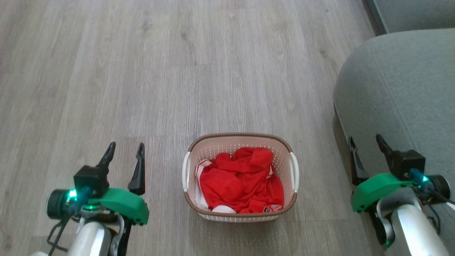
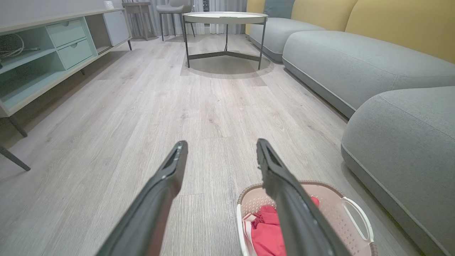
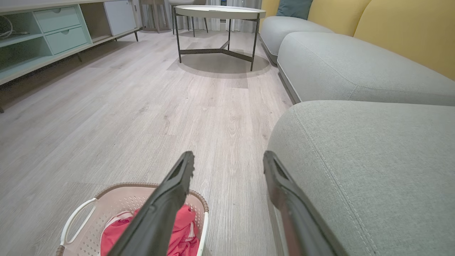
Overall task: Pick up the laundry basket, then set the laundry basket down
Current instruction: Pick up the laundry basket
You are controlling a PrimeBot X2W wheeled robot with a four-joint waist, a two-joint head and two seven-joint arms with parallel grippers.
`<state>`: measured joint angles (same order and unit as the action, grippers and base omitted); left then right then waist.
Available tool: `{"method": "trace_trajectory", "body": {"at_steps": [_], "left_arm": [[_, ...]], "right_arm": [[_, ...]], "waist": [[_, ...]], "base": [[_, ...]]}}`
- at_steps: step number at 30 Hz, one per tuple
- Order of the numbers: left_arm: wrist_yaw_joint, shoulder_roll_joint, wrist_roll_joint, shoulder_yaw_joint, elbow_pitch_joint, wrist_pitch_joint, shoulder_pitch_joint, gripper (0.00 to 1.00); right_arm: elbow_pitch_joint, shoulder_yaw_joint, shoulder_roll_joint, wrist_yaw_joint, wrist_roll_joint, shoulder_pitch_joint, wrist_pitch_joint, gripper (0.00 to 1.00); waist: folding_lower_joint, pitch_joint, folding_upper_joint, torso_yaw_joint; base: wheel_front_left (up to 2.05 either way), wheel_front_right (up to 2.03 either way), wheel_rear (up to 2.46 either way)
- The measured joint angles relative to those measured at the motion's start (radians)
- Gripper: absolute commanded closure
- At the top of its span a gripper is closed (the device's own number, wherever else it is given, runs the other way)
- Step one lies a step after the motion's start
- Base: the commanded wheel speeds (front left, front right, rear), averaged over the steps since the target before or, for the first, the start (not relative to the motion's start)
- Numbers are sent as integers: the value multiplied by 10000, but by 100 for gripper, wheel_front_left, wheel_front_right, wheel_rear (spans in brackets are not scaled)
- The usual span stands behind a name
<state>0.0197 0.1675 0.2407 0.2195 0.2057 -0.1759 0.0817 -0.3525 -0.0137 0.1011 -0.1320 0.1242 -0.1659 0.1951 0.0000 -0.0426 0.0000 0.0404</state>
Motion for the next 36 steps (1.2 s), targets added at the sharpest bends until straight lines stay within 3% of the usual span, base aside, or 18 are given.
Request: {"method": "trace_trajectory", "body": {"at_steps": [7, 16, 36], "left_arm": [[0, 8, 15, 36, 54, -33, 389, 0], [-50, -8, 167, 15, 401, -368, 1471, 0], [-825, -681, 336, 303, 2976, -738, 4280, 0]], "right_arm": [[-4, 6, 2, 0, 2, -313, 2, 0], [-111, 102, -25, 0, -119, -1260, 104, 0], [-1400, 61, -263, 0, -454, -3249, 357, 0]], "waist": [[0, -563, 0, -20], [1, -2055, 0, -30], [1, -5345, 0, 2]], "base": [[0, 0, 0], [0, 0, 0], [0, 0, 0]]}}
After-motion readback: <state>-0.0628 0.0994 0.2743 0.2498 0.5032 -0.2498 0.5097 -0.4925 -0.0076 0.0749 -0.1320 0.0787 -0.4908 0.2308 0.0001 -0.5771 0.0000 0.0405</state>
